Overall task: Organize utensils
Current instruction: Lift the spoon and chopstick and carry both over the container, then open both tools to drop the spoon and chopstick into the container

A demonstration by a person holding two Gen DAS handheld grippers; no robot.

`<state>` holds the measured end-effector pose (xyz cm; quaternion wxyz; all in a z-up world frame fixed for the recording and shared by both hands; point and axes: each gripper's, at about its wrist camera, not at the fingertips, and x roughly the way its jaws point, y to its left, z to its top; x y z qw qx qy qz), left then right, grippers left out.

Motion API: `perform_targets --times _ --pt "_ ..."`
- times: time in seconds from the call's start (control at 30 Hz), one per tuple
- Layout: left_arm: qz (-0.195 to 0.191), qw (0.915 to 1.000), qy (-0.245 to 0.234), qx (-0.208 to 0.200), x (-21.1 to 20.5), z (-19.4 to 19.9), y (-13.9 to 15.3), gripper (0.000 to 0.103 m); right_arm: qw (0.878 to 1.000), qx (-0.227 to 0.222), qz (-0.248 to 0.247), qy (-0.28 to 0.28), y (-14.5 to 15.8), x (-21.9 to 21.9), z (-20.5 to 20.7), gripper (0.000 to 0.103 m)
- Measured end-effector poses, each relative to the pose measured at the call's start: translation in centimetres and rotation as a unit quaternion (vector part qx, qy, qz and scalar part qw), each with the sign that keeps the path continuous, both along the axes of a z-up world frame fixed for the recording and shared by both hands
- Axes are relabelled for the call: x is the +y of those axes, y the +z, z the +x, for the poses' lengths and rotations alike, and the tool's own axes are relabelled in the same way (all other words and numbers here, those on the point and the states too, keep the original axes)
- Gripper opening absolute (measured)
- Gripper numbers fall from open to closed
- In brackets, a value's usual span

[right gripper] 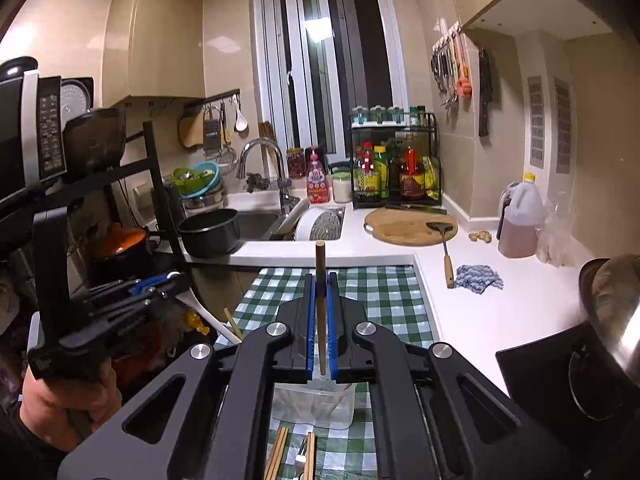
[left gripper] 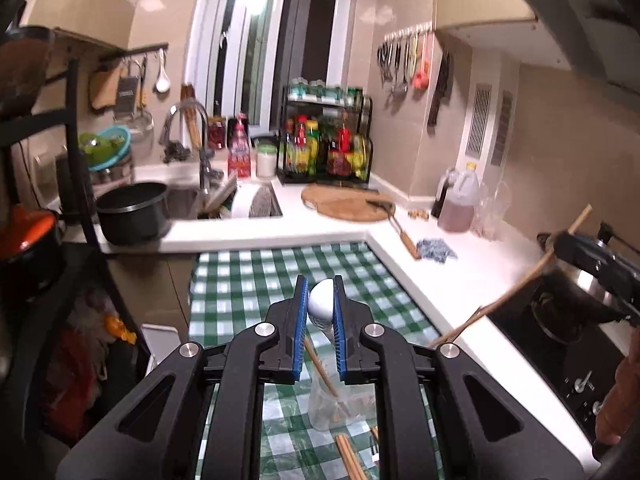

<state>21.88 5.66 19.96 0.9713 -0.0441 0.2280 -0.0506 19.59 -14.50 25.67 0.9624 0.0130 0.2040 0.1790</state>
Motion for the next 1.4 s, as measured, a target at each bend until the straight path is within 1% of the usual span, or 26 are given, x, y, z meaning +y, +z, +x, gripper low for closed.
perform_targets --times 0.1,0.23,0.37,0.5,0.6,0.67,0.7,0.73,0.77,0.83,0.9,0.93,1.13,1.4 --pt "-0.004 0.9999 -0.007 0.015 -0.2 1.2 -1.7 0.012 1.0 0.016 -0.012 0.003 -1.7 1.1 1.6 0.005" --pt "0.003 0.9995 -0.016 0.027 -1.1 2.3 -3.9 0.012 0.999 0.042 -0.024 0.004 -4.3 2.1 3.4 0.005" --pt "0.021 0.9988 -0.015 0.041 -1.9 3.1 -6.1 0.012 0.997 0.063 -0.037 0.006 -6.8 2.8 4.6 0.005" --pt "0.042 0.9979 -0.016 0.047 -2.7 3.3 -7.2 0.012 0.996 0.073 -0.056 0.003 -8.6 3.4 5.2 0.005" --pt "0.046 0.9974 -0.019 0.052 -3.0 3.2 -7.6 0.012 0.994 0.086 -0.064 0.0 -9.9 3.4 5.6 0.006" --pt "0.047 0.9974 -0.022 0.05 -3.0 3.1 -7.6 0.015 0.993 0.093 -0.069 -0.007 -10.6 3.4 5.6 0.008" --pt "0.049 0.9976 -0.022 0.045 -3.0 2.8 -7.4 0.021 0.993 0.096 -0.072 -0.009 -10.8 3.3 5.6 0.011" --pt "0.049 0.9978 -0.022 0.04 -3.0 2.6 -7.2 0.025 0.993 0.097 -0.073 -0.009 -10.9 3.3 5.6 0.011" --pt "0.047 0.998 -0.023 0.035 -2.9 2.4 -7.0 0.025 0.992 0.099 -0.076 -0.011 -11.0 3.2 5.6 0.012" --pt "0.041 0.9985 -0.024 0.027 -2.8 2.1 -6.5 0.025 0.992 0.098 -0.081 -0.014 -10.9 3.2 5.4 0.022" --pt "0.037 0.9989 -0.024 0.018 -2.8 1.8 -6.1 0.028 0.992 0.092 -0.089 -0.019 -10.7 3.2 5.0 0.028" --pt "0.035 0.999 -0.024 0.013 -2.7 1.6 -5.9 0.029 0.992 0.088 -0.092 -0.02 -10.5 3.2 4.8 0.029" --pt "0.026 0.9995 -0.018 -0.01 -2.2 0.1 -4.6 0.029 0.993 0.055 -0.098 -0.023 -8.4 2.7 3.1 0.029" --pt "0.026 0.9988 -0.004 -0.042 -1.6 -3.3 -3.2 0.029 0.996 -0.009 -0.086 -0.017 -4.8 1.8 -1.5 0.029"
